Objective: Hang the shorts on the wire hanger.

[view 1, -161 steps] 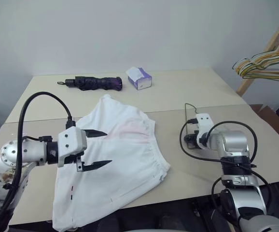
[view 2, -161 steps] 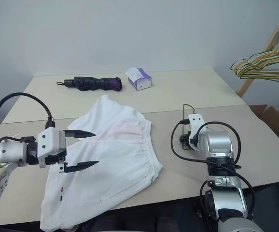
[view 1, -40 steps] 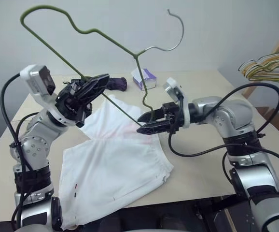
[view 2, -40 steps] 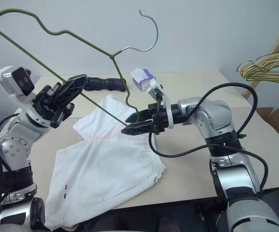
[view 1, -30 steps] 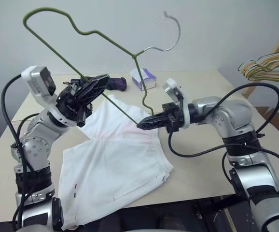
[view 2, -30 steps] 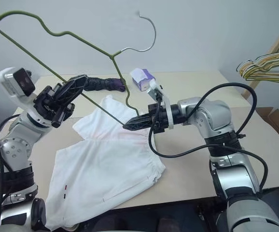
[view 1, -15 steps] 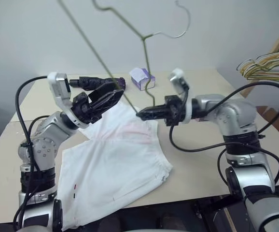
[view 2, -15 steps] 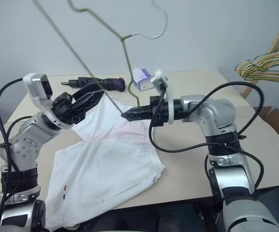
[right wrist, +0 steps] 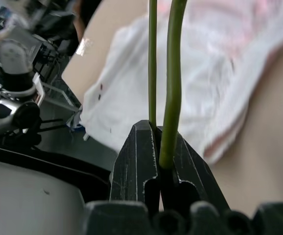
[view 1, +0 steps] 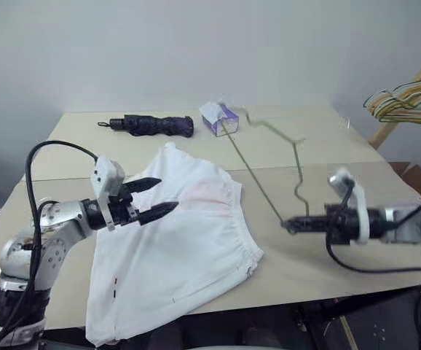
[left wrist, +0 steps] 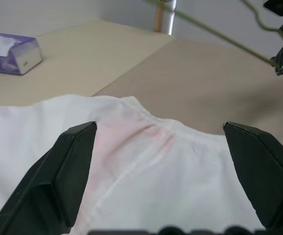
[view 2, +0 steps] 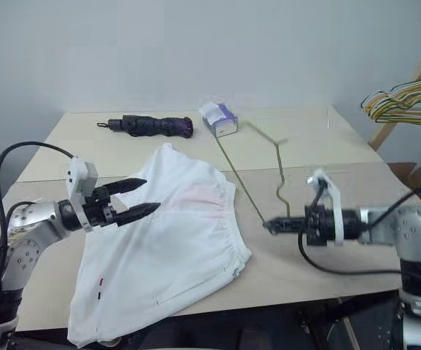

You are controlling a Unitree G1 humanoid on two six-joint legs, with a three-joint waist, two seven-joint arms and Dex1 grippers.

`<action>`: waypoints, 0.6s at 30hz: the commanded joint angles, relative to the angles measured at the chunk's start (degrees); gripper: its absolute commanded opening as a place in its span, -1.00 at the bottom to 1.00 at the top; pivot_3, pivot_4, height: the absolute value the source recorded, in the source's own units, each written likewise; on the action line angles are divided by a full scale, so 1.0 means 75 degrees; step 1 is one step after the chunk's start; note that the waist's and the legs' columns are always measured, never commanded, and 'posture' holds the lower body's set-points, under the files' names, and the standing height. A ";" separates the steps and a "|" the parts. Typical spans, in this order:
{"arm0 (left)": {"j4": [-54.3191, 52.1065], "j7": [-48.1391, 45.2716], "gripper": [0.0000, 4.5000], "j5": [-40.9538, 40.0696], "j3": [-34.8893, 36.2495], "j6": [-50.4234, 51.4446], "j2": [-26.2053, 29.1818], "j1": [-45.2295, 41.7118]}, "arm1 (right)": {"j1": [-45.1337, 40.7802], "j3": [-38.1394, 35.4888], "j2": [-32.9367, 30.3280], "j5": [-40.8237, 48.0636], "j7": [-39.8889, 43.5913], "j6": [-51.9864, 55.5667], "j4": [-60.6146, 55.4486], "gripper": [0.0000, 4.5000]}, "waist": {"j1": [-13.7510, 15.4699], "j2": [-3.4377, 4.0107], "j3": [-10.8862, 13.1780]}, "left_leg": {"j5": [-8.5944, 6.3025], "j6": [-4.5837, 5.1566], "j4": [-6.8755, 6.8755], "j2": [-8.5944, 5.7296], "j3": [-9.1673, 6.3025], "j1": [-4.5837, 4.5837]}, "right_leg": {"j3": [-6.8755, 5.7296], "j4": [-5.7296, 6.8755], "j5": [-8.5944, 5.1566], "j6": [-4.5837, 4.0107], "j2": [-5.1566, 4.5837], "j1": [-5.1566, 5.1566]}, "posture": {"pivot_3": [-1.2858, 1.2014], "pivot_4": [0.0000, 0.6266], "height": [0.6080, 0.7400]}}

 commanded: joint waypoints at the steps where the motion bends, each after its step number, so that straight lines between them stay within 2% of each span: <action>1: -0.0301 -0.0201 0.98 0.0146 -0.0022 -0.0191 0.0144 -0.0023 | 0.0674 0.0067 -0.0738 0.0461 0.0932 0.0042 -0.0082 -1.00 | -0.0005 0.0022 0.0010 | -0.0001 0.0003 0.0006 -0.0001 -0.0003 0.0000 | 0.0007 -0.0001 -0.0001 0.0002 0.0000 0.0000 | 0.05 -1.00 1.00; 8: -0.0343 -0.0441 0.98 0.0433 -0.0225 -0.0194 0.0239 0.0038 | 0.0964 0.1409 -0.1389 -0.0440 0.1887 -0.1027 0.1473 -1.00 | -0.0095 0.0006 0.0014 | 0.0001 0.0010 0.0014 -0.0004 -0.0008 0.0035 | 0.0024 -0.0001 -0.0052 0.0008 0.0002 0.0027 | 0.06 -1.00 1.00; 18: -0.0579 -0.0469 0.98 0.0583 -0.0172 -0.0218 0.0260 0.0317 | 0.0235 0.2330 -0.1214 -0.1293 0.2434 -0.1804 0.2615 -1.00 | 0.0003 0.0005 0.0016 | -0.0004 0.0017 0.0013 -0.0010 -0.0012 0.0020 | 0.0023 0.0000 -0.0005 0.0014 0.0003 0.0015 | 0.08 -1.00 1.00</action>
